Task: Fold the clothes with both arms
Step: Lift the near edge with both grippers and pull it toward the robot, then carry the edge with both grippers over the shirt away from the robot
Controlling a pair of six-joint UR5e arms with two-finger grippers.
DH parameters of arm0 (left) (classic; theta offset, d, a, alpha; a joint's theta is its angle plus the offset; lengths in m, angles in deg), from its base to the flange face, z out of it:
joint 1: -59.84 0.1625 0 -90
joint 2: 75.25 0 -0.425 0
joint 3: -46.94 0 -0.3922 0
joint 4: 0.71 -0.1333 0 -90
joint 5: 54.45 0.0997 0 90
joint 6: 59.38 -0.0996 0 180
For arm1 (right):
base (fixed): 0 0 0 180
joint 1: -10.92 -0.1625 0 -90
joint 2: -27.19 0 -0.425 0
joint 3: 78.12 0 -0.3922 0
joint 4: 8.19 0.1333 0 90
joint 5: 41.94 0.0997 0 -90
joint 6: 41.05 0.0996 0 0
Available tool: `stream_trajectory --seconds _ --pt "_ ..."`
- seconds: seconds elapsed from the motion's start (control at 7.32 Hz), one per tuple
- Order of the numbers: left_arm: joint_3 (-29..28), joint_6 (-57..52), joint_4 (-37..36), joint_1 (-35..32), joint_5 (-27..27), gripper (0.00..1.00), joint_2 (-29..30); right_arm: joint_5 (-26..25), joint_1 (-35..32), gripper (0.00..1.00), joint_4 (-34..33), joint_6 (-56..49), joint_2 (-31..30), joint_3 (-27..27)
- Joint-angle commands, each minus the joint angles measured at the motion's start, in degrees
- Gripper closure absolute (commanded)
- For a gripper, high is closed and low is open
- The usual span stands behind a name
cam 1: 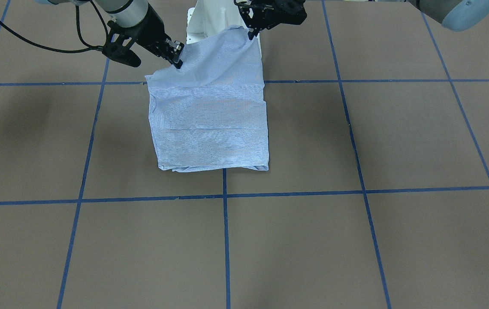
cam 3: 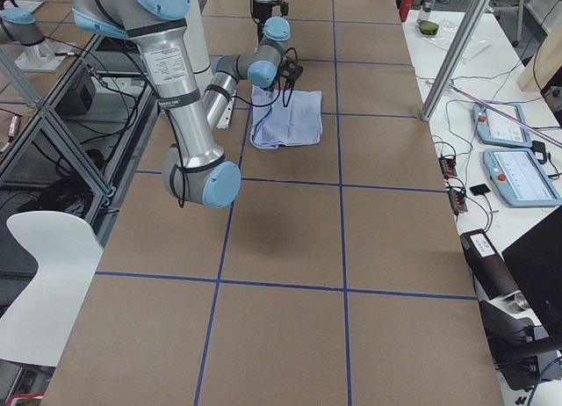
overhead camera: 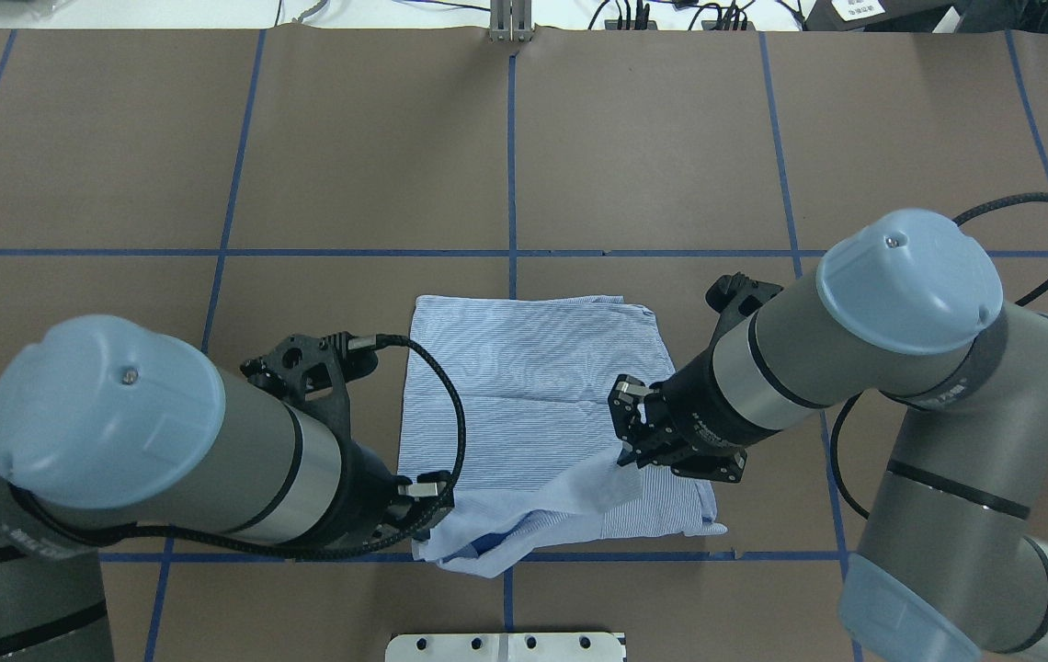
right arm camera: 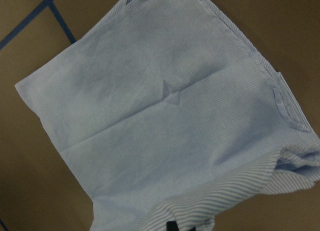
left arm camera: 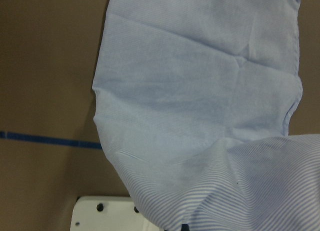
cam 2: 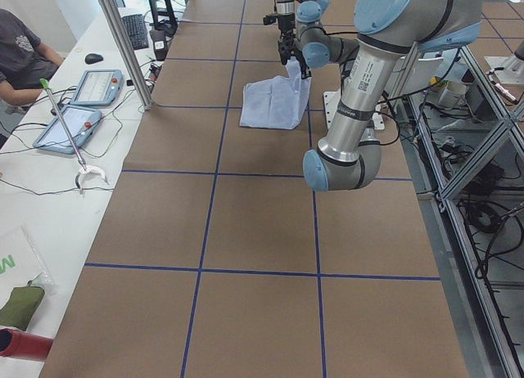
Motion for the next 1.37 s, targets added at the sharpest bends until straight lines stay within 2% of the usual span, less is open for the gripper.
stream_trajectory --seconds 0.0,0.41,0.96,1.23 --pt "-8.83 -1.78 8.37 -4.03 -0.07 1.00 0.98 -0.28 -2.93 1.00 0.09 -4.42 3.41 -6.80" --pt "-17.21 -1.87 15.08 -5.97 0.02 1.00 0.90 -0.46 -4.70 1.00 0.26 -8.81 6.49 -14.01" --pt "-22.32 -1.78 19.31 -6.93 0.11 1.00 0.99 -0.63 -6.02 1.00 0.70 -18.30 13.17 -26.32" --pt "-27.06 -1.69 24.92 -7.38 0.11 1.00 0.99 -0.63 -6.20 1.00 0.79 -21.39 14.15 -29.32"
